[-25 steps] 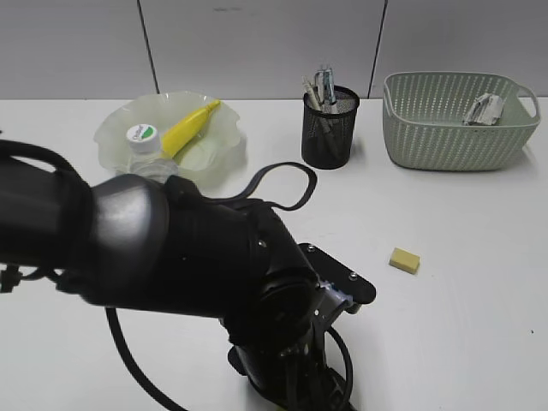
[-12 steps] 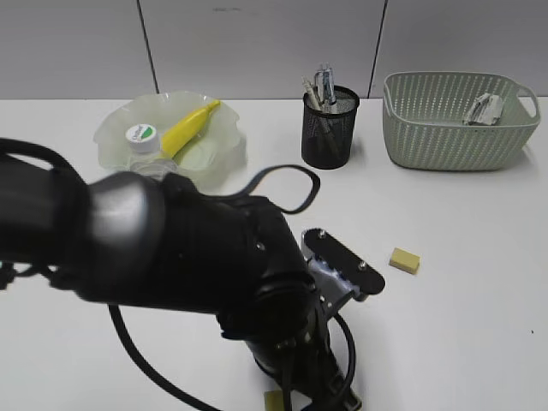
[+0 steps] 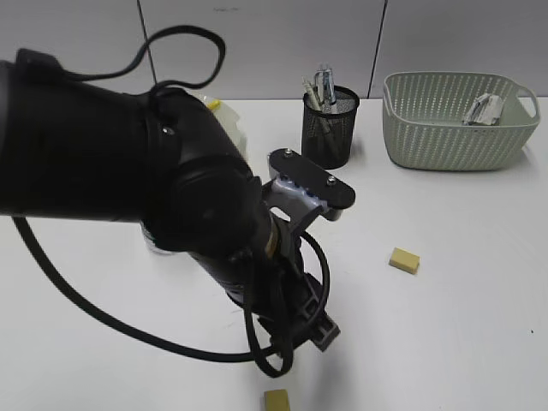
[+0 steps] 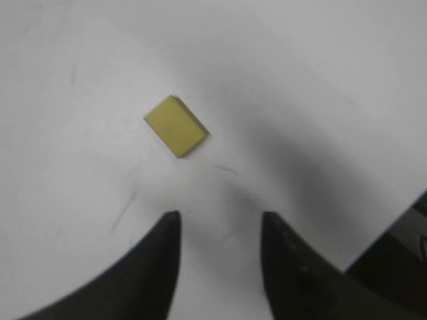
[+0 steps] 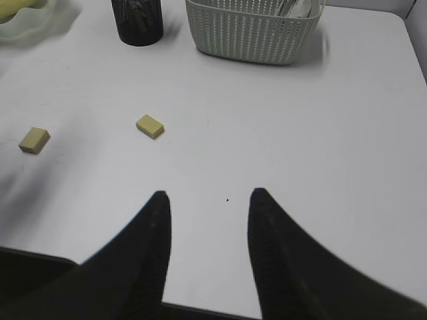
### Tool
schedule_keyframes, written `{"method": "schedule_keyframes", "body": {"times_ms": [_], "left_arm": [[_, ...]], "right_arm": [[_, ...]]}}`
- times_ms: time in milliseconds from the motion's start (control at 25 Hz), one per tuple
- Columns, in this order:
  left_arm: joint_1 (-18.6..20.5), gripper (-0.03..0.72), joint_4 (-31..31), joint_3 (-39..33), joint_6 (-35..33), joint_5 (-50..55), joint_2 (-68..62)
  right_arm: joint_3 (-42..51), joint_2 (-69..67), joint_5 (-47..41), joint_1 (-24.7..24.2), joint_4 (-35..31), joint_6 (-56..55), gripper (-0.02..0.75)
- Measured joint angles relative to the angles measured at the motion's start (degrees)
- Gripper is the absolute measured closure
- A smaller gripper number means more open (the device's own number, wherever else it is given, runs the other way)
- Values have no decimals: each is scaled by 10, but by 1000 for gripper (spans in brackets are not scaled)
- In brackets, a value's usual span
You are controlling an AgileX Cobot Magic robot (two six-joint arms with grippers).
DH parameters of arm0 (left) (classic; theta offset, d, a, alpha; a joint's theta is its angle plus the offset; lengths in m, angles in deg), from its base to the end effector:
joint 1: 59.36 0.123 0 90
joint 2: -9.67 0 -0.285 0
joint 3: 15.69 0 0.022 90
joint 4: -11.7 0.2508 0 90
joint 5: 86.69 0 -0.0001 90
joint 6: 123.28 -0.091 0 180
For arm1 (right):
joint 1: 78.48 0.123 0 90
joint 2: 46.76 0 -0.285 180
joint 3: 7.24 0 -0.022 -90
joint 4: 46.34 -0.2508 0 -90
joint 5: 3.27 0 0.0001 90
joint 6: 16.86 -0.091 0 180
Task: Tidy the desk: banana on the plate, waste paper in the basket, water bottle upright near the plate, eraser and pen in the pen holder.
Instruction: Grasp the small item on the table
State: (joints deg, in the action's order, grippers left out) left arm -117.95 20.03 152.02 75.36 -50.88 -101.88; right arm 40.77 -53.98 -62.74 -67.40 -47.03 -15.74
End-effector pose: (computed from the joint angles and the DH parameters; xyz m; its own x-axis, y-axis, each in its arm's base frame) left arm 0.1927 -0.3008 0.1818 -0.6490 0.6696 -0.3612 0.7167 0.6974 0.0051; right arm -0.0067 -0.0003 0.2818 -0.4073 -0.0934 -0.9085 -0.2069 0.9783 -0.0079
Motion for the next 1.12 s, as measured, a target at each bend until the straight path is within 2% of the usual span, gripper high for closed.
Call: {"method": "schedule_keyframes", "body": {"times_ms": [80, 160, 200, 360, 440, 600, 880, 1120], "left_arm": [[-9, 187, -45, -13, -56, -6, 14], [-25, 76, -74, -42, -98, -31, 37], [-31, 53, -76, -65, -108, -45, 52], [-41, 57, -74, -154, -129, -87, 94], [-41, 59, -72, -176, -135, -111, 99], [-41, 59, -71, -182, -139, -160, 98], [-41, 64, -72, -182, -194, -162, 54], [-41, 83, -78, -182, -204, -168, 30]], "right_arm": [[0, 0, 0, 0, 0, 0, 419], [0, 0, 0, 0, 0, 0, 419], [0, 0, 0, 0, 0, 0, 419], [0, 0, 0, 0, 0, 0, 419], [0, 0, 0, 0, 0, 0, 419], [0, 0, 0, 0, 0, 0, 419], [0, 0, 0, 0, 0, 0, 419], [0, 0, 0, 0, 0, 0, 419]]}}
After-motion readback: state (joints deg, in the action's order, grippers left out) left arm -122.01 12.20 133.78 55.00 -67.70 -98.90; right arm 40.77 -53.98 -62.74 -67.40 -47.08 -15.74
